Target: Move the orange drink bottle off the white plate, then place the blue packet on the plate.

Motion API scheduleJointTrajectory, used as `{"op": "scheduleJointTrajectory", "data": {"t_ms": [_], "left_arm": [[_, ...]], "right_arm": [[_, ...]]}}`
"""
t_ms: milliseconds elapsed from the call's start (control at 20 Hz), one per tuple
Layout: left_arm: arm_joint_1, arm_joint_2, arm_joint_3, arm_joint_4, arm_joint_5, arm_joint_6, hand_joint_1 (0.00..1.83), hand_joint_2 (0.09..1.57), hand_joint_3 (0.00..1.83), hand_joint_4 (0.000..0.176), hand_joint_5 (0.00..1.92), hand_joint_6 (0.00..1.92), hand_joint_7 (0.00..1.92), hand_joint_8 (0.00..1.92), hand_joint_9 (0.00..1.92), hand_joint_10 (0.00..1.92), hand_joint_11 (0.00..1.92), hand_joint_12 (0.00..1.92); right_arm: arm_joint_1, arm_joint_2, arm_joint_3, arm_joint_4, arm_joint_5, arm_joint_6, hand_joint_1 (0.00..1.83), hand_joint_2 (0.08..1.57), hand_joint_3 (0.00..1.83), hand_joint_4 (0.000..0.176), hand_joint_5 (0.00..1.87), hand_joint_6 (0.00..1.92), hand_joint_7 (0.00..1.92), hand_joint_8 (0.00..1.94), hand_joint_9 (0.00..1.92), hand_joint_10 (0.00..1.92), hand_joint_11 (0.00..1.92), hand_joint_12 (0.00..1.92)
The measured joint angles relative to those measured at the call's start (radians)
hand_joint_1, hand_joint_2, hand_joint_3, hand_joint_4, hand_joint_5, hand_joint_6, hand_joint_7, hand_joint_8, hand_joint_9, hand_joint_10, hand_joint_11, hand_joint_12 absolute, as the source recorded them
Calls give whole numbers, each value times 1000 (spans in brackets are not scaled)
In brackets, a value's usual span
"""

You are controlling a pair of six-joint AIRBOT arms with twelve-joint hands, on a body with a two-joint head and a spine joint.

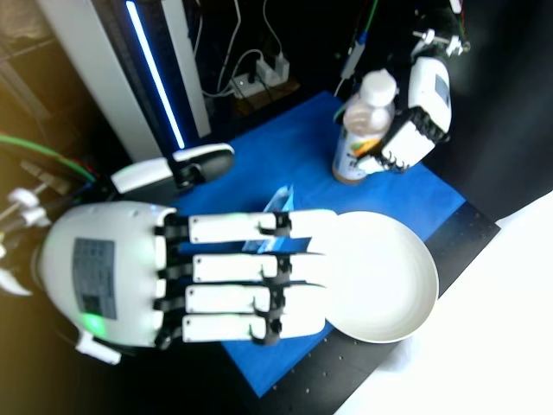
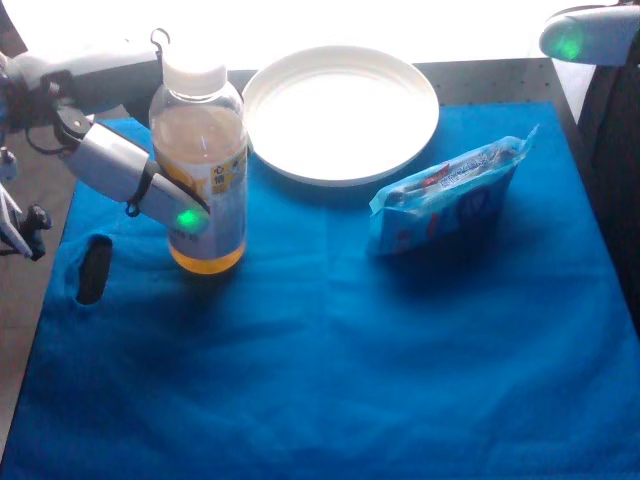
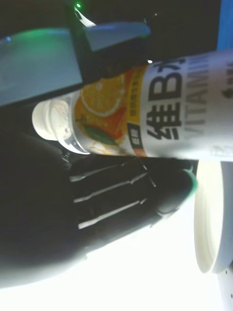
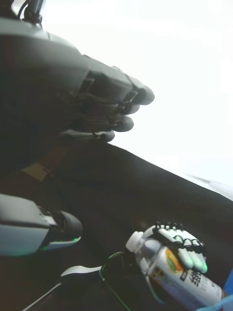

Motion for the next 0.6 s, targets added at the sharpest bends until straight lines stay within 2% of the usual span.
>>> {"op": "scheduleJointTrajectory", "data": {"t_ms": [50, 100, 150, 250, 300, 350, 450, 500, 550, 600], "left_arm": [[5, -3, 4, -5, 0, -6, 1255, 1087, 0, 0, 975, 857, 1117, 899, 1174, 535, 912, 1310], [5, -6, 10, -8, 1, -13, 1262, 1081, 0, 0, 988, 823, 1129, 892, 1191, 537, 936, 1302], [5, -12, 15, -5, 1, -19, 1256, 1083, 1, 0, 991, 832, 1115, 906, 1179, 519, 914, 1281], [5, -18, 21, -5, 1, -34, 1252, 1092, 1, 0, 964, 878, 1098, 929, 1155, 489, 876, 1241], [8, -18, 21, -5, 0, -34, 1252, 1102, 1, 0, 933, 918, 1087, 958, 1162, 471, 898, 1212], [8, -18, 21, -8, -1, -35, 1244, 1128, 3, 0, 836, 1090, 1069, 962, 1197, 384, 951, 1096], [15, -18, 21, -12, -6, -38, 1216, 1160, 2, 0, 768, 1252, 1003, 1009, 1120, 160, 775, 1000], [18, -18, 21, -14, -10, -38, 1231, 1080, 0, 0, 671, 603, 788, 475, 937, 67, 560, 918], [18, -18, 21, -13, -11, -39, 1183, 1018, 0, 0, 654, 258, 745, 176, 831, 16, 485, 805], [23, -18, 20, -7, -18, -42, 1171, 985, 0, 0, 640, 86, 727, 51, 771, 7, 478, 675]], "right_arm": [[0, 0, 0, 1, 0, 0, 574, 829, 0, 95, 201, 1, 300, 2, 198, 6, 267, 71], [0, 0, 0, 1, -1, 0, 577, 836, 2, 83, 199, 0, 301, 3, 200, 6, 265, 69], [0, 0, 0, 0, 0, 0, 589, 836, 1, 86, 201, 1, 304, 3, 202, 6, 260, 66], [0, 0, 0, 0, 0, 0, 572, 838, 2, 80, 204, 2, 321, 9, 229, 15, 290, 78], [0, 0, 0, 0, 0, 0, 575, 837, 1, 86, 206, 3, 323, 9, 230, 14, 294, 78], [0, 0, 0, 0, 0, 0, 589, 842, 2, 87, 204, 1, 314, 3, 211, 4, 273, 67], [0, 0, 0, 0, 0, 0, 589, 841, 1, 81, 205, 1, 310, 1, 211, 3, 272, 66], [0, 0, 0, 1, 0, 0, 592, 839, 0, 85, 211, 4, 313, 2, 208, 1, 268, 63], [0, 0, 0, 0, 0, 0, 579, 834, 0, 93, 215, 4, 319, 4, 215, 4, 280, 67], [0, 0, 0, 0, 0, 0, 587, 840, 1, 96, 217, 4, 319, 3, 212, 2, 276, 65]]}}
